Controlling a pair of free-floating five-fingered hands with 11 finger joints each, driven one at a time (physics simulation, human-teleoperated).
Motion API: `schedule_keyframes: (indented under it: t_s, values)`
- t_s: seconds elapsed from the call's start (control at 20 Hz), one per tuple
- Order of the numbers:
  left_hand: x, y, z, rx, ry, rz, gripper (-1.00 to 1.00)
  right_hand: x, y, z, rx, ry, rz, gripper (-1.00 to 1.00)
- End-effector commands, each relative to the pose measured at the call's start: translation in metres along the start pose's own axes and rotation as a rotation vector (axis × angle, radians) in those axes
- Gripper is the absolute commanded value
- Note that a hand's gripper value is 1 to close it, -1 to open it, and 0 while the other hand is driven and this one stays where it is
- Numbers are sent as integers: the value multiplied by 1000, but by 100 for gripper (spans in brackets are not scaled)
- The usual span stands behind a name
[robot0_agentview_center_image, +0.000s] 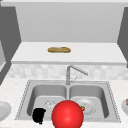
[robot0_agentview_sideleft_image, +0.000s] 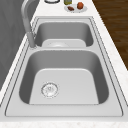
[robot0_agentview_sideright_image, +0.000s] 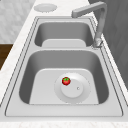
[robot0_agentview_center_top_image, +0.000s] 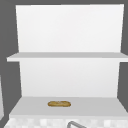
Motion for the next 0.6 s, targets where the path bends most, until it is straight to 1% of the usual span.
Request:
schedule_keyframes:
  t_s: [0.0,0.05,0.55]
  values:
    - [0,0,0,0,0,0,0,-6,-4,1,-43,26,-100,-100]
    - [0,0,0,0,0,0,0,-5,-6,3,-64,41,-101,-100]
    - [0,0,0,0,0,0,0,-12,-19,14,-153,79,-183,-100]
